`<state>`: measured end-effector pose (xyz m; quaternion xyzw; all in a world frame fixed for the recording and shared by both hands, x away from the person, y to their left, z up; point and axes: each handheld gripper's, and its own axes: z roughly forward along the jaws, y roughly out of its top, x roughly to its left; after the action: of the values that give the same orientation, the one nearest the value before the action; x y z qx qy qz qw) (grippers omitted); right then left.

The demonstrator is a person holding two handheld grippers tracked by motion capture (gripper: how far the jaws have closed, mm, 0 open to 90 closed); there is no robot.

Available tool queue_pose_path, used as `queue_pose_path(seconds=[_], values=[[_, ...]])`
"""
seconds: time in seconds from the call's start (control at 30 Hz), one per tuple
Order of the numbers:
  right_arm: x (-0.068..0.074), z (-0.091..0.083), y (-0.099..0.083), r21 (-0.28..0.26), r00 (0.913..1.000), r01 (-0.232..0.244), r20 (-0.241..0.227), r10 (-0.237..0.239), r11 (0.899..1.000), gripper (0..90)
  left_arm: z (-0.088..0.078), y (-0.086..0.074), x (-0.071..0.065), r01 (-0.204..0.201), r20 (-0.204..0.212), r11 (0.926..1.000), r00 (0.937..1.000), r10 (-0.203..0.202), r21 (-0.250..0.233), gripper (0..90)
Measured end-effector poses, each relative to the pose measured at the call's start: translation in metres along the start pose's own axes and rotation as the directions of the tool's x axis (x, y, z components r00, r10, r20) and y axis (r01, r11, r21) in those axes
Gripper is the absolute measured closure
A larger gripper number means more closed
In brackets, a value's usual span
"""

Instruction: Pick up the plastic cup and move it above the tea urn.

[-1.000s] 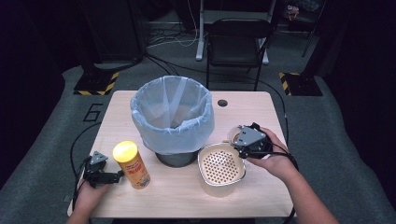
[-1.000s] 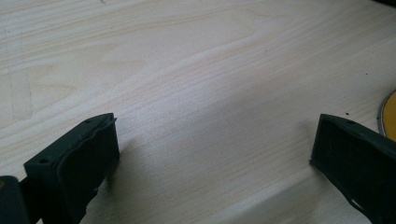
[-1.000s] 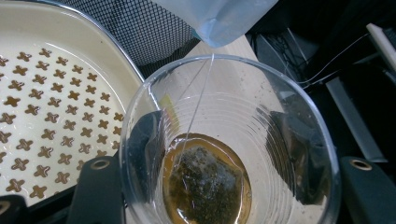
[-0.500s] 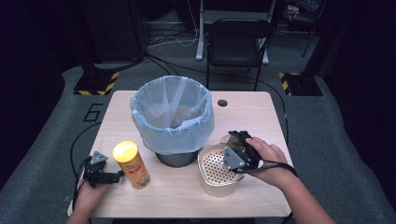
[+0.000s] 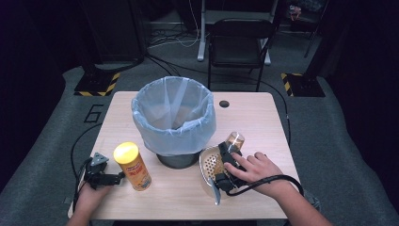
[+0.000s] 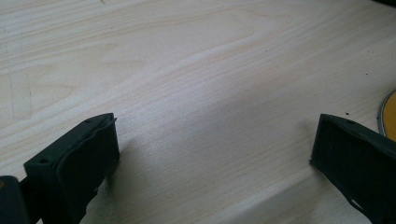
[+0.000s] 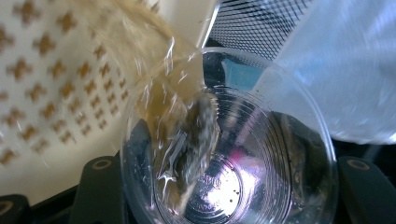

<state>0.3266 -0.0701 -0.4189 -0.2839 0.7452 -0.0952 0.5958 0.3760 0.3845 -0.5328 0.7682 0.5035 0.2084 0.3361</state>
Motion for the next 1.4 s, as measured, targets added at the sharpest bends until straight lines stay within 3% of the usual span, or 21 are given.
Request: queue_pose_path(seconds=[0.03,0.07,0.13,0.17,0.2,0.83,1.17,1.4], values=[[-0.002,-0.001,0.003,-0.002,0.9990,0.042,-0.017,-0.042,0.999,37.6,0.000,0.000,0.000,-0.001,0.000,1.0000,1.0000,0.001,-0.001,0.5],[0.000,-0.001,0.004,0.023,0.9970,0.076,0.013,-0.077,0.997,37.5,0.000,0.000,0.000,0.000,0.000,1.0000,1.0000,0.000,0.000,0.5],[0.006,0.000,0.005,0.062,0.9954,0.093,0.016,-0.095,0.994,37.3,0.000,0.000,0.000,0.002,-0.001,1.0000,1.0000,-0.002,-0.002,0.5],[0.010,0.001,0.006,0.056,0.9980,0.058,0.022,-0.060,0.997,37.2,0.000,0.000,0.000,0.000,0.000,1.0000,1.0000,0.000,0.000,0.5],[0.007,0.000,0.004,0.069,0.9956,0.090,0.021,-0.091,0.994,37.1,0.000,0.000,0.000,-0.001,0.000,1.0000,1.0000,0.001,0.000,0.5],[0.004,-0.001,0.001,0.063,0.9952,0.094,0.021,-0.095,0.994,36.9,0.000,0.000,0.000,0.002,0.001,1.0000,1.0000,-0.002,-0.002,0.5],[-0.002,-0.004,0.000,0.057,0.9945,0.087,0.054,-0.090,0.995,36.9,0.000,0.000,0.000,0.002,0.001,1.0000,1.0000,-0.002,-0.002,0.5],[-0.004,-0.005,-0.001,0.056,0.9952,0.080,0.052,-0.083,0.995,36.9,0.000,0.000,0.000,0.002,0.001,1.0000,1.0000,-0.002,-0.002,0.5]])
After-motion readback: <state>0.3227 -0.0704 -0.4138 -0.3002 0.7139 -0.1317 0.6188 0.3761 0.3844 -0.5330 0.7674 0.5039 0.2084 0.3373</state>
